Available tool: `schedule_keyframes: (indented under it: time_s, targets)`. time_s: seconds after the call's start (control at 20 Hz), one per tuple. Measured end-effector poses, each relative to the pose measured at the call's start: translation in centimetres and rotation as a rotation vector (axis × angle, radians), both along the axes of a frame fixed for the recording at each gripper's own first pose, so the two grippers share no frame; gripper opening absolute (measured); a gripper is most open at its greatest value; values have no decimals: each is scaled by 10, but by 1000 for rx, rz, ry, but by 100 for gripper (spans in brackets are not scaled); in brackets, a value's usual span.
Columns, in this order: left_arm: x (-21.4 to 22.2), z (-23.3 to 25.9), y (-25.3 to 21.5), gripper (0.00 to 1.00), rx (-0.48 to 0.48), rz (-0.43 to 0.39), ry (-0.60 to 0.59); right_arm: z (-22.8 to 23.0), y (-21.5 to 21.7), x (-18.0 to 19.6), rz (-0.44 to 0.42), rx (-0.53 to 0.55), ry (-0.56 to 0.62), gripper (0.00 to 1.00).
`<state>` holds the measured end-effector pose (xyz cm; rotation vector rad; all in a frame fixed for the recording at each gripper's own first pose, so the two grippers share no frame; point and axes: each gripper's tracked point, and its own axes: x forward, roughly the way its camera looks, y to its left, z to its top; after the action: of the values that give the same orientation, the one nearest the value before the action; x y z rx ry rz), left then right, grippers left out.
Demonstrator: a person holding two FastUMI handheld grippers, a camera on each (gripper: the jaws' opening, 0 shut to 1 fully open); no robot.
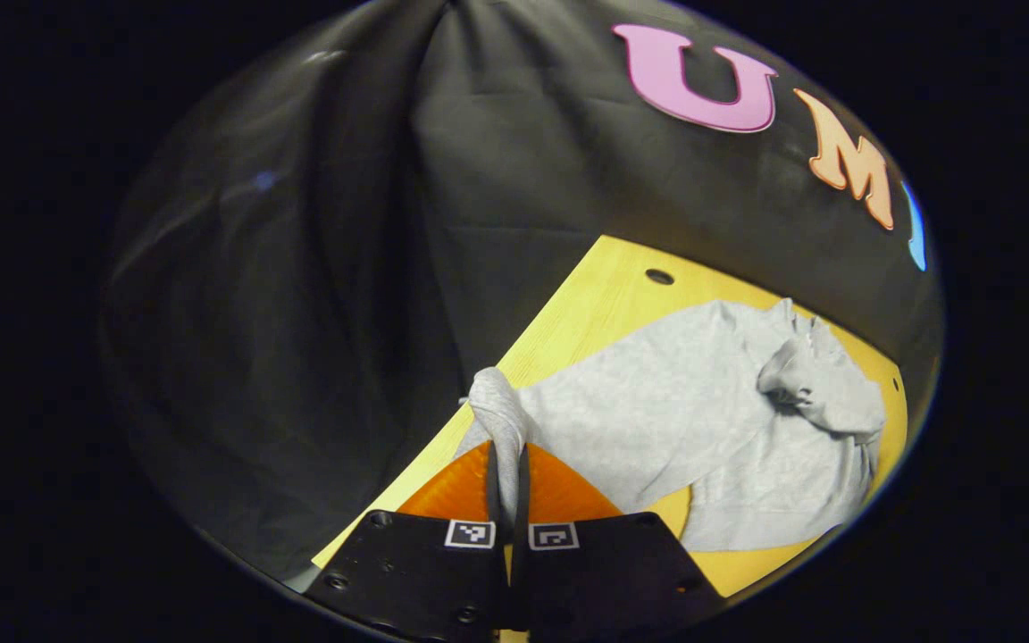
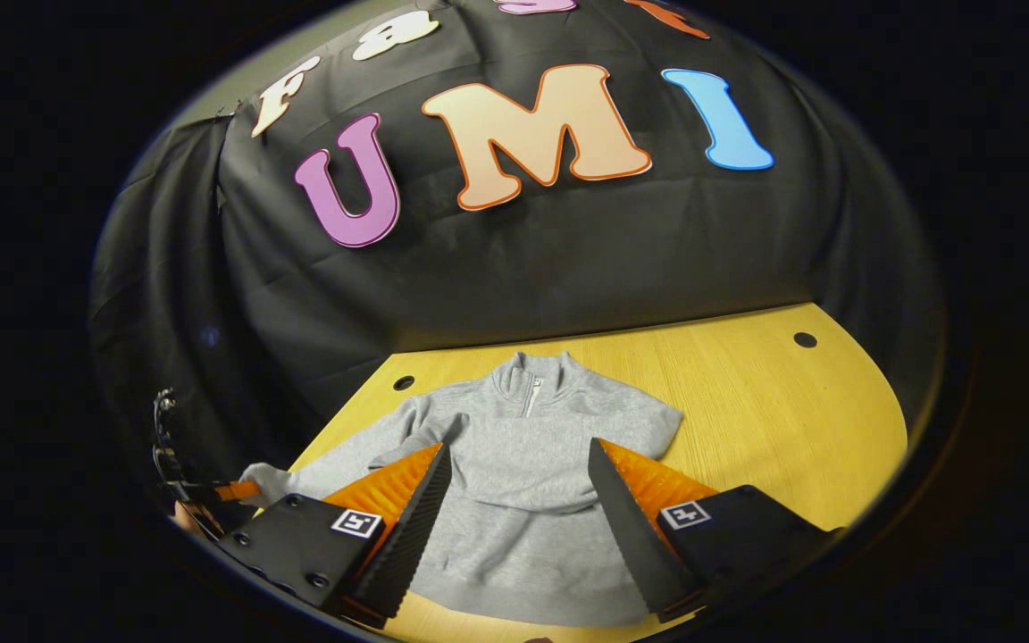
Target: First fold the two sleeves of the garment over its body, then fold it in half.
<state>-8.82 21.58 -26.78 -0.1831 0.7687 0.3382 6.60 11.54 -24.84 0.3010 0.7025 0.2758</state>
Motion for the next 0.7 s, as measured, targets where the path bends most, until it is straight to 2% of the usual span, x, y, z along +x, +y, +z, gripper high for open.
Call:
schedule_keyframes:
  time_s: [0.1, 0.15, 0.2, 0.5, 0.55, 0.6, 0.7]
  targets:
    - [27, 19, -19, 0, 4, -56, -43, -5, -8, -6, -14, 16, 18, 97]
    - [38, 25, -26, 0, 12, -77, -57, -7, -12, -7, -19, 23, 28, 92]
    - [50, 31, -34, 0, 12, -99, -73, -10, -15, -11, -23, 26, 38, 97]
    - [109, 66, -83, 0, 42, -226, -123, -11, -41, -18, -57, 31, 40, 97]
    - [119, 71, -96, 0, 40, -247, -137, -10, -45, -21, -64, 38, 44, 92]
    - [127, 75, -107, 0, 38, -267, -146, -13, -50, -22, -73, 38, 45, 97]
    - [141, 81, -132, 0, 32, -319, -157, -12, -62, -30, -86, 26, 41, 97]
